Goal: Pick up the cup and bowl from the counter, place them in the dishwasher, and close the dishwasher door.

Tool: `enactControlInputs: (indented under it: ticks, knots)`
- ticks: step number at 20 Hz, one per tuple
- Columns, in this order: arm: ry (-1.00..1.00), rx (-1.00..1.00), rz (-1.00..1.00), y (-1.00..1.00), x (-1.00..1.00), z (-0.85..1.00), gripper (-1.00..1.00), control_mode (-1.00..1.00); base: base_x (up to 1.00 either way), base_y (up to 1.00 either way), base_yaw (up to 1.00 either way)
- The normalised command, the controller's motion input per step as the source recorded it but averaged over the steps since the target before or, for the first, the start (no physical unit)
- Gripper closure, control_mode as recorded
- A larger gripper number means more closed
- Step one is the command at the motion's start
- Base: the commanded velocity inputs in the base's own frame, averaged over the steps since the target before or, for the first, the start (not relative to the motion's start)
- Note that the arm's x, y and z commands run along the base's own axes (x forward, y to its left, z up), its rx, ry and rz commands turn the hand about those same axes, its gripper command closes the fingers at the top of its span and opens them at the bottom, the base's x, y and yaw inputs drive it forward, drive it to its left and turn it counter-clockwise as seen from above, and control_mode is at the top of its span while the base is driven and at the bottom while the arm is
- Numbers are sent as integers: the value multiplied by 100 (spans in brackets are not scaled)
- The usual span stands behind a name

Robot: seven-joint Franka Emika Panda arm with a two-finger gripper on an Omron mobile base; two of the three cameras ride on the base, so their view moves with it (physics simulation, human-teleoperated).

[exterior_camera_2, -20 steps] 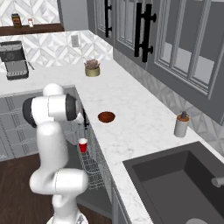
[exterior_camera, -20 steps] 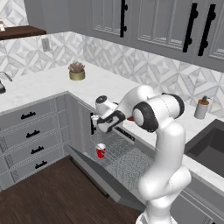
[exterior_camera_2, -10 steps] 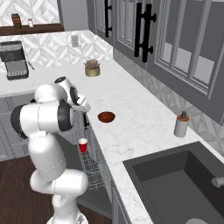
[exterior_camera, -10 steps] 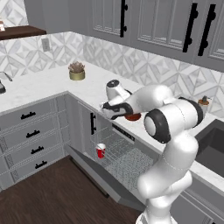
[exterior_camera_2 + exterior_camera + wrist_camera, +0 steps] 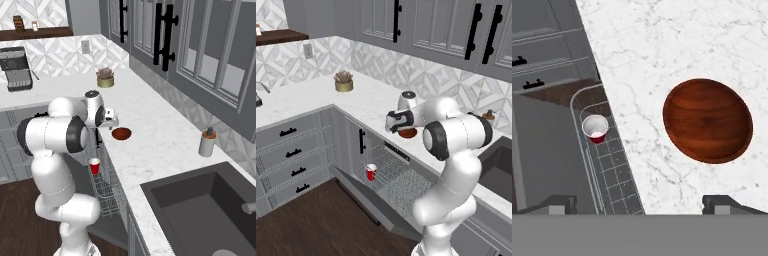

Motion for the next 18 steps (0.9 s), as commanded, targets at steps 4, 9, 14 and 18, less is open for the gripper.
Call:
enactControlInputs:
  ticks: [4,9,14,18]
  knots:
    - [20,-7,17,-9,37,-4,-100,-100,0,0,0]
    - [12,-10,0,-1,47,-16,-100,-100,0,0,0]
    - [0,-4,0,0,31,-44,-100,-100,0,0,0]
    - [0,-4,0,0,29,-56,-100,-100,0,0,0]
